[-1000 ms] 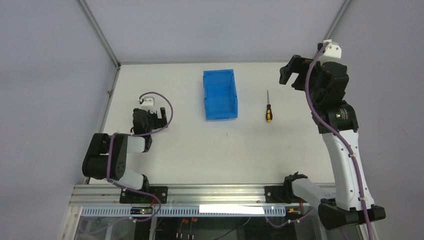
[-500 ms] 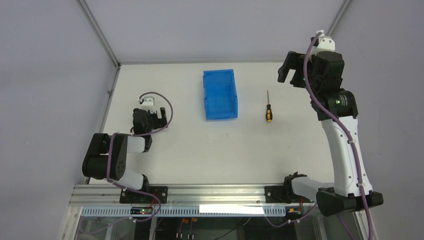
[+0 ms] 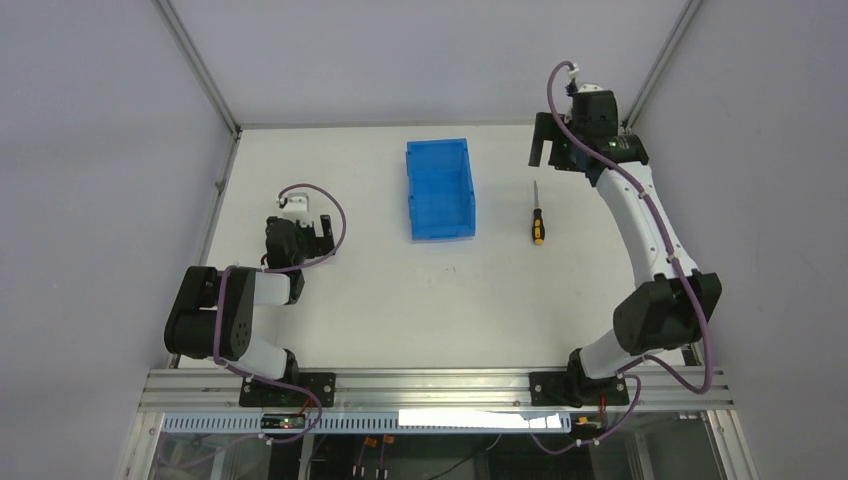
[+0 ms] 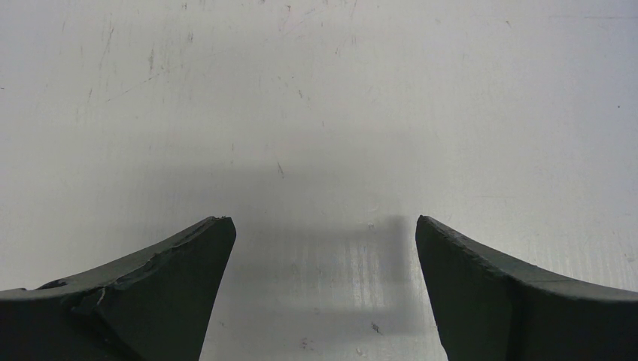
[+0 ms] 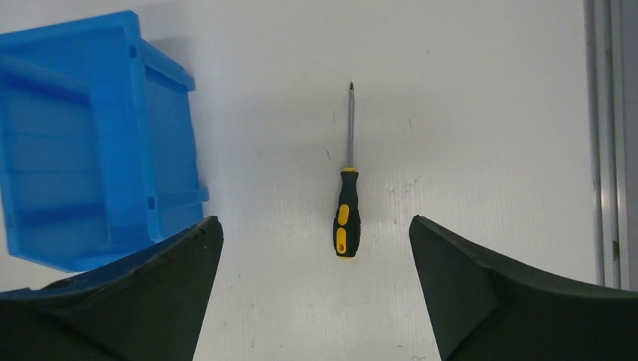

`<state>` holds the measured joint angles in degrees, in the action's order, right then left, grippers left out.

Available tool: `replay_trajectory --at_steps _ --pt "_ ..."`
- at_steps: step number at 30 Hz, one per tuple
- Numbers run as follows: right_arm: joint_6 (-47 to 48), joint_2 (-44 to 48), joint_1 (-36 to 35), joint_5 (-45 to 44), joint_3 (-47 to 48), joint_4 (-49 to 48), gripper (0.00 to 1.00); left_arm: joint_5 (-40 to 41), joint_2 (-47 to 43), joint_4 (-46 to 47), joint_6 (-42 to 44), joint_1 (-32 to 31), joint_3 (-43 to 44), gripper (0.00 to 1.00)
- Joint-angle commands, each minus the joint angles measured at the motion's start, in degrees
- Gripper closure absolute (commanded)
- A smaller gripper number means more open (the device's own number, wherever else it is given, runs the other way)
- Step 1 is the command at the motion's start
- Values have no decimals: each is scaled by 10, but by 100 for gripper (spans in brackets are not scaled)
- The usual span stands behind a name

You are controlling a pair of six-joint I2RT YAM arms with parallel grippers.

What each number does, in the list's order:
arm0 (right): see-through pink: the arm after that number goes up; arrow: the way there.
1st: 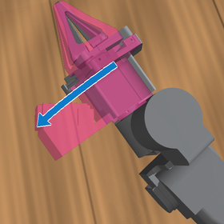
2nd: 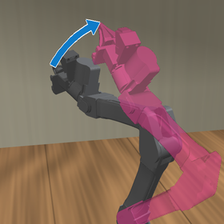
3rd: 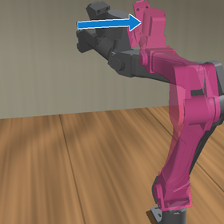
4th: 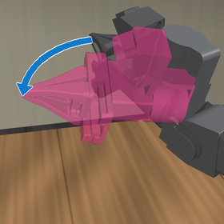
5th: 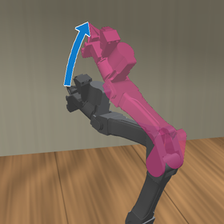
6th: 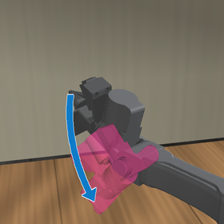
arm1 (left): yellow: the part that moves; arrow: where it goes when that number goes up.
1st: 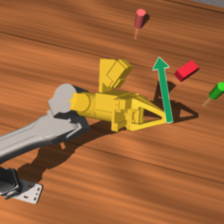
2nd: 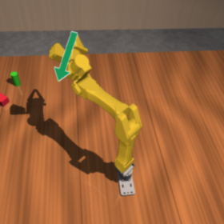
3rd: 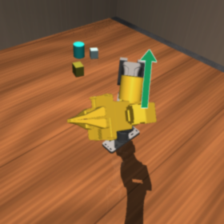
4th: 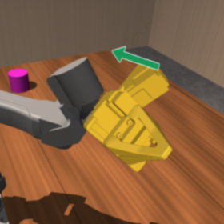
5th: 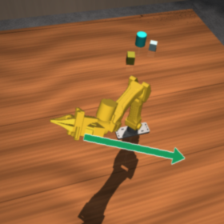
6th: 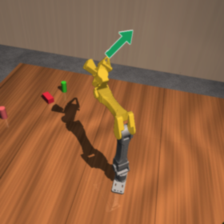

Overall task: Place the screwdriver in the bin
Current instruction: Pick up the screwdriver from the center of the board.

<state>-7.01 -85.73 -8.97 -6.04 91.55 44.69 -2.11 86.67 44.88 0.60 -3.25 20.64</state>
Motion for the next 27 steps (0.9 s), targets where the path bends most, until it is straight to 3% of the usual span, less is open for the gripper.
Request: replay_trajectory --at_steps 1,18,27 --pt "9 -38 11 -7 -25 -33 1 -8 -4 16 -4 7 11 0" --pt "-5 -176 26 13 -173 -118 3 -8 -4 16 -4 7 11 0" --pt "-9 -221 28 21 -188 -139 19 -8 -4 16 -4 7 11 0"
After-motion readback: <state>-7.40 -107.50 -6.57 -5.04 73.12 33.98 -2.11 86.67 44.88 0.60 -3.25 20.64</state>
